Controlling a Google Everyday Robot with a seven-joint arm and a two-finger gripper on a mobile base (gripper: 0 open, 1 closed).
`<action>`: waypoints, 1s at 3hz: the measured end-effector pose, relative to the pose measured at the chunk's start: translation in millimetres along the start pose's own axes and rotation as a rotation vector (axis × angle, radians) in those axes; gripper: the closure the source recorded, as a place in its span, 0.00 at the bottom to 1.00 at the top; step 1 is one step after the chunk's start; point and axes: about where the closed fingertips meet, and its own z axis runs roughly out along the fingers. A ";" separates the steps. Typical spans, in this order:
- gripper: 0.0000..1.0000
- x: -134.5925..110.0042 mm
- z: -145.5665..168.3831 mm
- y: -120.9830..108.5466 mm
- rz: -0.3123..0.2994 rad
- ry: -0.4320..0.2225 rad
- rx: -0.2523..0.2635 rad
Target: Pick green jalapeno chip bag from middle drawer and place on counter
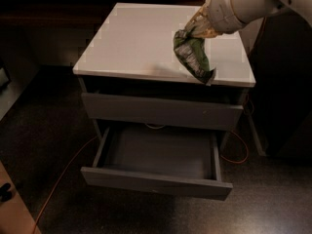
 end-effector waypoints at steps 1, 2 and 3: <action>1.00 30.3 12.6 -15.3 -0.042 0.040 -0.053; 1.00 55.4 42.1 -23.8 -0.084 0.072 -0.105; 0.86 68.9 71.5 -27.2 -0.116 0.086 -0.132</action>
Offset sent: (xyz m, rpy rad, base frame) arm 0.1246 0.0067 0.0111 -0.2349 -0.0455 -0.0521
